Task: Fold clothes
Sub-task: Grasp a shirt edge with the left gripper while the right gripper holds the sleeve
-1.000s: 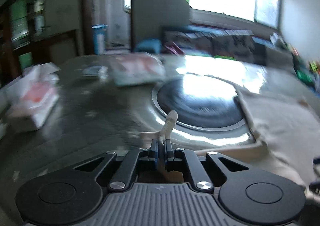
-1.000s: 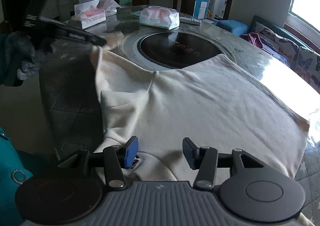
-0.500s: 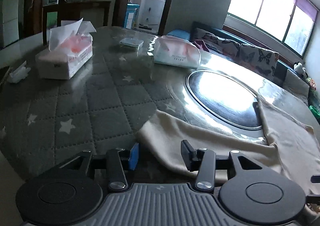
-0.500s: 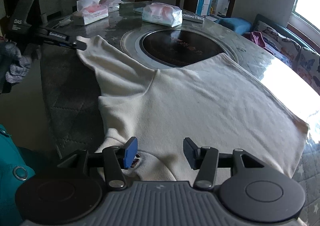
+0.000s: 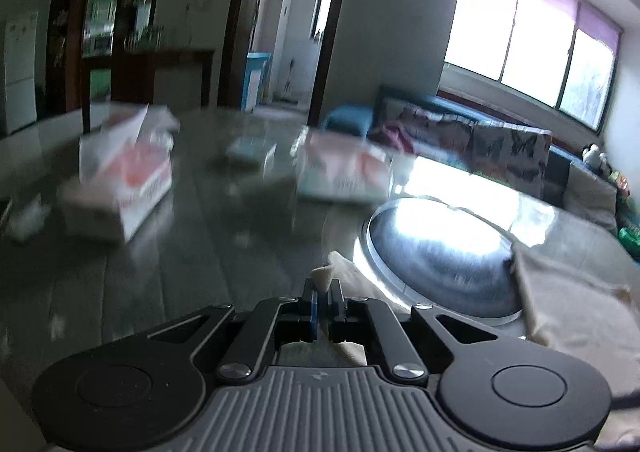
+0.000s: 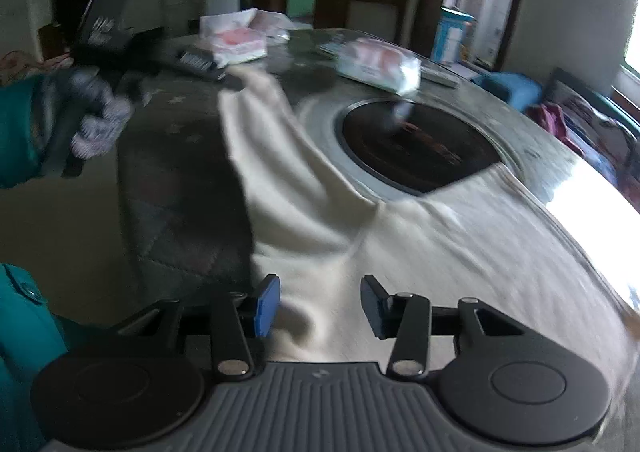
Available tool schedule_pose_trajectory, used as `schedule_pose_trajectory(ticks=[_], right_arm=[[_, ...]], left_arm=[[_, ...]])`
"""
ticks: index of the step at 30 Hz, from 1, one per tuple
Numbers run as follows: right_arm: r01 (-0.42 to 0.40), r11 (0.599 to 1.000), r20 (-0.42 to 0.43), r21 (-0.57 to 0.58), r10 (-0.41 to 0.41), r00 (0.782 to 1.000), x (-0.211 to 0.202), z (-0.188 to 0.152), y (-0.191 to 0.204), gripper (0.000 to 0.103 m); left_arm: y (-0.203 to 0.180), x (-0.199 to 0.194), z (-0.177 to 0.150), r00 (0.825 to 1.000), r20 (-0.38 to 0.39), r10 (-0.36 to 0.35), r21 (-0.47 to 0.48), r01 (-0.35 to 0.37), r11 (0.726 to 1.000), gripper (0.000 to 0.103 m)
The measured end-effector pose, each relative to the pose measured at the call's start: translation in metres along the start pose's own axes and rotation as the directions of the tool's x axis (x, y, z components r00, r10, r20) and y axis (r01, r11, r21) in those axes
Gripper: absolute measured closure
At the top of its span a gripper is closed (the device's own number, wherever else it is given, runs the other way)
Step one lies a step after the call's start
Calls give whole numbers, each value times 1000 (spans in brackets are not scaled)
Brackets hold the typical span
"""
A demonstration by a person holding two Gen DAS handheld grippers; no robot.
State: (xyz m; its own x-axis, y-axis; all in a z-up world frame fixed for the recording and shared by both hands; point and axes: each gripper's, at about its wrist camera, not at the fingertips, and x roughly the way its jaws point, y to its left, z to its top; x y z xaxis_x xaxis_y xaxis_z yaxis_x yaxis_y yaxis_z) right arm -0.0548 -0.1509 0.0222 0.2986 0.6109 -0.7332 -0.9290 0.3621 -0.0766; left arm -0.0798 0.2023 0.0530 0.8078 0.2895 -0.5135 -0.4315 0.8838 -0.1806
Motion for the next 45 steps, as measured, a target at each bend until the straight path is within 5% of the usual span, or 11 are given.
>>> schedule_pose_trajectory(ticks=[14, 20, 30, 45], right_arm=[[-104, 994, -6, -45, 104, 995, 20, 11, 22, 59], [-55, 998, 34, 42, 54, 998, 20, 23, -2, 62], [49, 986, 25, 159, -54, 998, 40, 31, -38, 86], [20, 972, 48, 234, -33, 998, 61, 35, -65, 79]], left_arm=[[6, 15, 2, 1000, -1, 10, -2, -10, 1000, 98], [14, 30, -8, 999, -47, 17, -15, -18, 1000, 98], [12, 29, -4, 1000, -28, 6, -19, -6, 1000, 98], [18, 15, -9, 999, -39, 18, -43, -19, 999, 98]])
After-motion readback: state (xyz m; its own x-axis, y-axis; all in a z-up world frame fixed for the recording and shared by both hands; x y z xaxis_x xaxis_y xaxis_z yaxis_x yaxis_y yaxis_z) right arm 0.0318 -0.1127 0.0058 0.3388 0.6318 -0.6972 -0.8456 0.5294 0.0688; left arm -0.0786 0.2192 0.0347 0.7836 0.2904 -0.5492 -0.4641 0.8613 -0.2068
